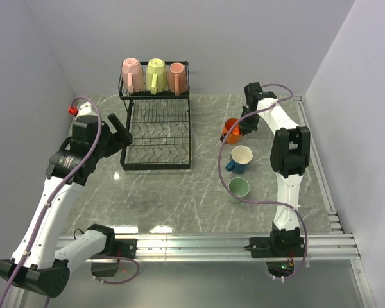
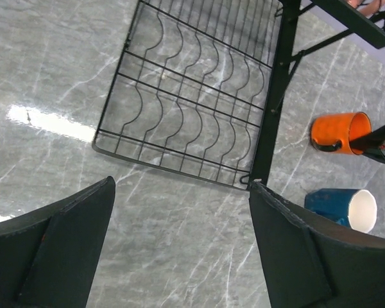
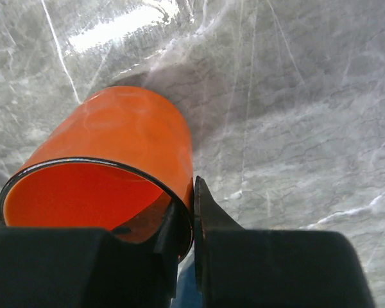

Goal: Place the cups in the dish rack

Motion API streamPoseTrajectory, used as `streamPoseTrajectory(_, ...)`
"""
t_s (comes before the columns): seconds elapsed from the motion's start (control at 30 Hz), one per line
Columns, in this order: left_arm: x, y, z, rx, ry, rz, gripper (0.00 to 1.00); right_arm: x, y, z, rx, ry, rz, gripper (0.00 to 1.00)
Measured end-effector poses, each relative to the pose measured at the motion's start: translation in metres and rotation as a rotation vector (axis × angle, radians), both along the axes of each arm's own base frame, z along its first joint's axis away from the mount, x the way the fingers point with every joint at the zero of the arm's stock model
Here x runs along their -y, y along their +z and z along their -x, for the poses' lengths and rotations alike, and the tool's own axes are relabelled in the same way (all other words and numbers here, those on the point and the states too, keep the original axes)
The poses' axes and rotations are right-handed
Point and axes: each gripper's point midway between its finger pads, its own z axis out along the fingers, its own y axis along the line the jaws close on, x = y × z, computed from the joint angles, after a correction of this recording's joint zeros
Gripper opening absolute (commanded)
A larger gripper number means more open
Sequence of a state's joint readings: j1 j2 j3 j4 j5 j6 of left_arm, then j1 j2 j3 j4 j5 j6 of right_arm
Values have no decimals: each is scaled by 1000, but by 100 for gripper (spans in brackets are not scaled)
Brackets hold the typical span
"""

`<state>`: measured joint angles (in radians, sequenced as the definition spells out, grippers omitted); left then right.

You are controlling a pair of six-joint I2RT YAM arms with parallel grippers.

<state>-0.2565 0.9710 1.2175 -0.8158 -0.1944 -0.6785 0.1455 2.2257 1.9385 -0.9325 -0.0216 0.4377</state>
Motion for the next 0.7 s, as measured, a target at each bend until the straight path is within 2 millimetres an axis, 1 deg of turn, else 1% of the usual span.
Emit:
streamPoseTrajectory(0.1, 5, 1, -1, 2, -23, 18, 99, 0, 1, -1, 3, 1, -1, 0)
streamPoseTrajectory(0.23, 23, 7, -6, 26, -94, 75, 99, -3, 7, -1, 3, 6, -23, 0)
streamPoseTrajectory(0.27, 26, 8, -8, 29, -108, 84, 99, -8, 10, -2, 7, 14, -49, 0)
streamPoseTrajectory(0.37, 38, 6, -18, 3, -145, 107, 99, -27, 36, -9, 73, 28, -162, 0)
streamPoseTrajectory(0.43, 46, 8, -30, -6, -171, 125, 99, -45, 69, -13, 167, 39, -280, 0)
streamPoseTrajectory(0.47, 50, 10, -35, -4, -184, 137, 99, -55, 91, -12, 225, 46, -352, 0)
streamPoseTrajectory(0.53, 63, 19, -44, 26, -231, 185, 99, -75, 140, -3, 337, 57, -512, 0)
streamPoseTrajectory(0.6, 79, 34, -48, 72, -294, 266, 97, -94, 191, 12, 450, 79, -691, 0)
streamPoseTrajectory(0.63, 90, 47, -51, 117, -340, 324, 94, -103, 215, 20, 503, 94, -787, 0)
streamPoseTrajectory(0.7, 111, 68, -51, 184, -425, 448, 92, -116, 257, 37, 585, 136, -958, 0)
